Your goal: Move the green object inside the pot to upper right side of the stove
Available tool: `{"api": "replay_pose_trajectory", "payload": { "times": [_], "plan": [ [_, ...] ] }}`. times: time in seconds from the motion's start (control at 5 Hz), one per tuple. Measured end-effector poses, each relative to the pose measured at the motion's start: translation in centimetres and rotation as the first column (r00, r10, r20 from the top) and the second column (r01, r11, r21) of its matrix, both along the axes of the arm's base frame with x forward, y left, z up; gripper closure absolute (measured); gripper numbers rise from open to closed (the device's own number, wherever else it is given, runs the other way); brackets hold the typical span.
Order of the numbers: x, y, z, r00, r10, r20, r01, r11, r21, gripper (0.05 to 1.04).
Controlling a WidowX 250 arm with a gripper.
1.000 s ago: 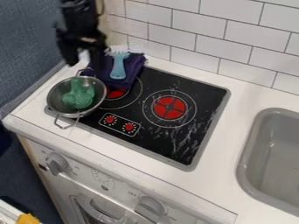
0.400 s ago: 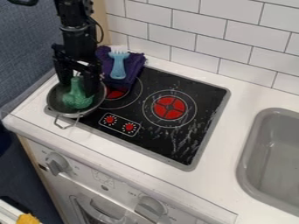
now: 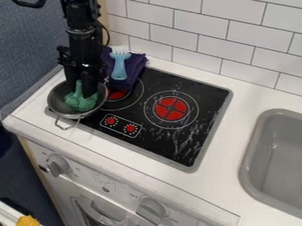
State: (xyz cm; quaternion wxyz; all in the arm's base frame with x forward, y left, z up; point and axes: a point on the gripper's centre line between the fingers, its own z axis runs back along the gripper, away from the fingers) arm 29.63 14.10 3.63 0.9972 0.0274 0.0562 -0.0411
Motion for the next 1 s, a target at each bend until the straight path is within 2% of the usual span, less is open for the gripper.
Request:
{"api": "replay_pose_trajectory", "payload": {
  "times": [0.2,0.4,0.6,0.8,1.0],
  "plan": [
    [-0.3,-0.5,0.5,1.0,0.013,0.02,-0.013,1.0,-0.013,0.736],
    [0.3,-1.3,3.5,0.99,0.04,0.133,-0.036,0.999,-0.033,0.736],
    [3.0,-5.4,5.1,0.971,-0.071,0.229,0.092,0.992,-0.082,0.736],
    [7.0,-11.1,6.6,0.905,-0.279,0.321,0.319,0.945,-0.077,0.736],
    [9.9,-15.8,5.0,0.857,-0.41,0.312,0.445,0.894,-0.048,0.736]
  ]
}}
